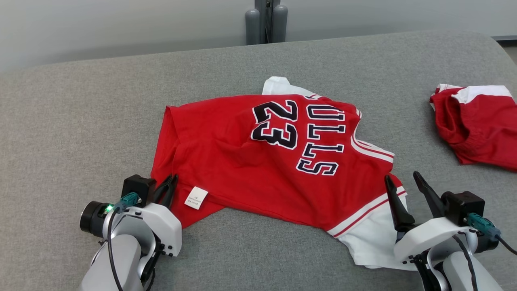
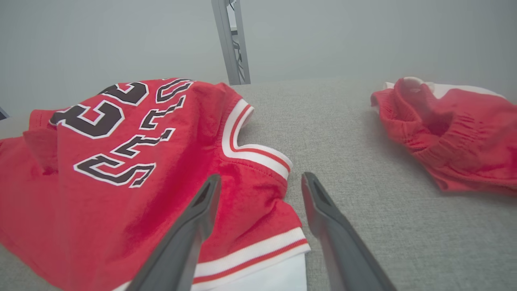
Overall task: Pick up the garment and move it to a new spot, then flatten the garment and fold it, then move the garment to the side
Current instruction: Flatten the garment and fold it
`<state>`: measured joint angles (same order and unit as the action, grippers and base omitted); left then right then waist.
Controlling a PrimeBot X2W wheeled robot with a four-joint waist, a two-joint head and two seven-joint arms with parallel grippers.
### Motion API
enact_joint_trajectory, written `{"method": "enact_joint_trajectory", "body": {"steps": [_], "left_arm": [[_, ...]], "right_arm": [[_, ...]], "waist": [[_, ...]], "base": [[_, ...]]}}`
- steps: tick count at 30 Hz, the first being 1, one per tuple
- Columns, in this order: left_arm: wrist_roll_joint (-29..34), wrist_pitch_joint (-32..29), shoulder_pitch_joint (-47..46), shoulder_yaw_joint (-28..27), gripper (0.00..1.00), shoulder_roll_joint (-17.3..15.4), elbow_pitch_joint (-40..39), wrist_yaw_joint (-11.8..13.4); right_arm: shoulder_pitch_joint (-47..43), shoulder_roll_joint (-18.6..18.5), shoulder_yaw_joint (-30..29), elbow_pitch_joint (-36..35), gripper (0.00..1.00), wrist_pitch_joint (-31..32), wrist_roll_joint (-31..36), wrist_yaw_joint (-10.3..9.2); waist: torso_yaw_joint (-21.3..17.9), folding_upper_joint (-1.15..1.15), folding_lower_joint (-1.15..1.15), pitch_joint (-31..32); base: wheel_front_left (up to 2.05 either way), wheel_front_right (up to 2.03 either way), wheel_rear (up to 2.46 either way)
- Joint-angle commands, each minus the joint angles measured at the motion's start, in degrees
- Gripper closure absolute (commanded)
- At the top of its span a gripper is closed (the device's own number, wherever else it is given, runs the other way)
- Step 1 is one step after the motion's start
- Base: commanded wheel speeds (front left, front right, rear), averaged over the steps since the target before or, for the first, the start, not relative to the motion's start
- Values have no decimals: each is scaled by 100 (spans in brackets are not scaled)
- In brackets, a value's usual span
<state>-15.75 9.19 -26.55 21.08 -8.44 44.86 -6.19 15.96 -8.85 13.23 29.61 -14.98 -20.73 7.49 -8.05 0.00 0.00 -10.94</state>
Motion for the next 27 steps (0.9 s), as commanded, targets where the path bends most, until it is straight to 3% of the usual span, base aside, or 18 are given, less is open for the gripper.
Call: {"method": "enact_joint_trajectory", "body": {"steps": [1, 6, 21, 27], "left_arm": [[-16, 44, 29, -27, 100, -35, -28, 29], [-105, 139, 142, -81, 100, -29, -142, 127], [-304, 340, 473, -123, 100, -54, -173, 246], [-348, 362, 511, -142, 100, -124, -206, 304]], "right_arm": [[48, -41, -21, -16, 0, -31, 22, 1], [-99, -124, -37, -53, 0, 7, 6, 1], [-1590, -449, 345, -925, 0, 1560, -814, 1], [-1860, -415, 220, -1239, 0, 1790, -849, 1]], "waist": [[-9, 0, 0, 17], [-86, 0, 0, 111], [-378, 0, 0, 338], [-502, 0, 0, 352]], "base": [[0, 0, 0], [0, 0, 0], [0, 0, 0], [0, 0, 0]]}}
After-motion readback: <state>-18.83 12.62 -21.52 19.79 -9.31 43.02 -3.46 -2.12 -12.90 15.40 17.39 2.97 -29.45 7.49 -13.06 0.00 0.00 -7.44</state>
